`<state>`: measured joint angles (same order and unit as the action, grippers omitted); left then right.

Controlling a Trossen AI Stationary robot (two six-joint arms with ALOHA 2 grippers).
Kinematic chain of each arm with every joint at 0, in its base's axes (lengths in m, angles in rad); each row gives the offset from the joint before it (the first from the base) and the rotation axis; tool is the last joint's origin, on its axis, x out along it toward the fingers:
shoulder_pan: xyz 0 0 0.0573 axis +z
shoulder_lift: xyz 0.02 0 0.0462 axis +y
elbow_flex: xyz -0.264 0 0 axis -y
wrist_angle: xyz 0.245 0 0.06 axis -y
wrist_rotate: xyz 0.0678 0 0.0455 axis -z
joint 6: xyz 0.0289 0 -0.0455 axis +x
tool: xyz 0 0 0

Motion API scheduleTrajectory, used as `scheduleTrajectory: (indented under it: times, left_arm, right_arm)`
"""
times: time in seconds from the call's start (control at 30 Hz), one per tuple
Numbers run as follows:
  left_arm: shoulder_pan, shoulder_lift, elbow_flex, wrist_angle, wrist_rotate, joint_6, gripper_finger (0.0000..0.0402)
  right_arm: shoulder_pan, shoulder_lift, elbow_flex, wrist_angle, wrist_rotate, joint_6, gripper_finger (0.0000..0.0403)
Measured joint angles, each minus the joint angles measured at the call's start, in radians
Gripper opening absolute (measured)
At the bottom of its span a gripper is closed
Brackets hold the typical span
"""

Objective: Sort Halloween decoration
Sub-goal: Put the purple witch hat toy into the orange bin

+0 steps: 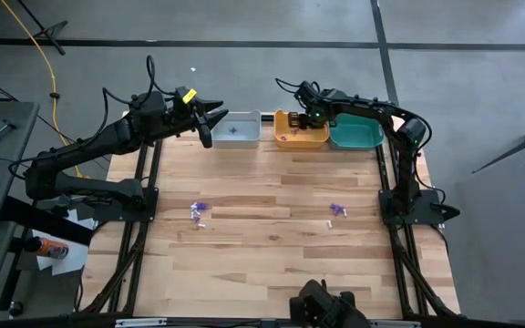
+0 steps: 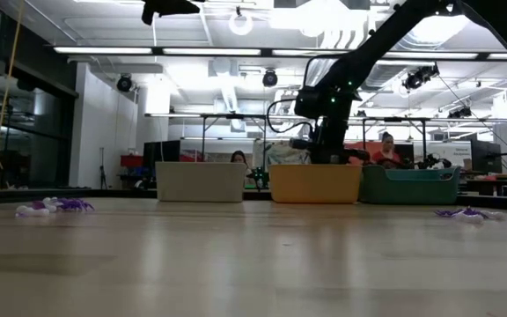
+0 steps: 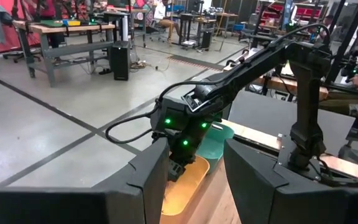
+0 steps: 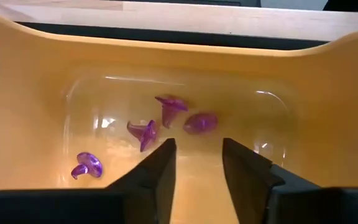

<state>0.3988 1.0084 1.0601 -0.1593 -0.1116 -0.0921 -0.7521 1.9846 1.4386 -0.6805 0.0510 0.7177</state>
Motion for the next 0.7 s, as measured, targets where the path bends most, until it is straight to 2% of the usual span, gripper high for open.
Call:
scheduleTrajectory:
  times: [0.13, 0.23, 0.47, 0.57, 0.7]
  left_arm:
    - [0.000, 0.000, 0.000, 0.000, 0.000, 0.017, 0.0143]
    - [0.000, 0.000, 0.000, 0.000, 0.000, 0.036, 0.0143]
    - [-0.001, 0.000, 0.000, -0.001, 0.013, 0.022, 0.0143]
    - [-0.008, 0.004, 0.000, 0.001, 0.089, 0.018, 0.0143]
    - [-0.033, 0.029, -0.001, 0.001, 0.149, 0.015, 0.0143]
  right_arm:
    - [-0.002, -0.028, 0.000, 0.014, -0.019, -0.034, 0.0145]
    - [-0.003, -0.085, 0.000, 0.033, -0.050, -0.120, 0.0146]
    - [0.093, -0.319, -0.035, 0.039, -0.087, -0.381, 0.0146]
    - [0.163, -0.437, -0.121, 0.080, -0.090, -0.435, 0.0146]
    - [0.256, -0.605, -0.316, 0.212, -0.089, -0.395, 0.0146]
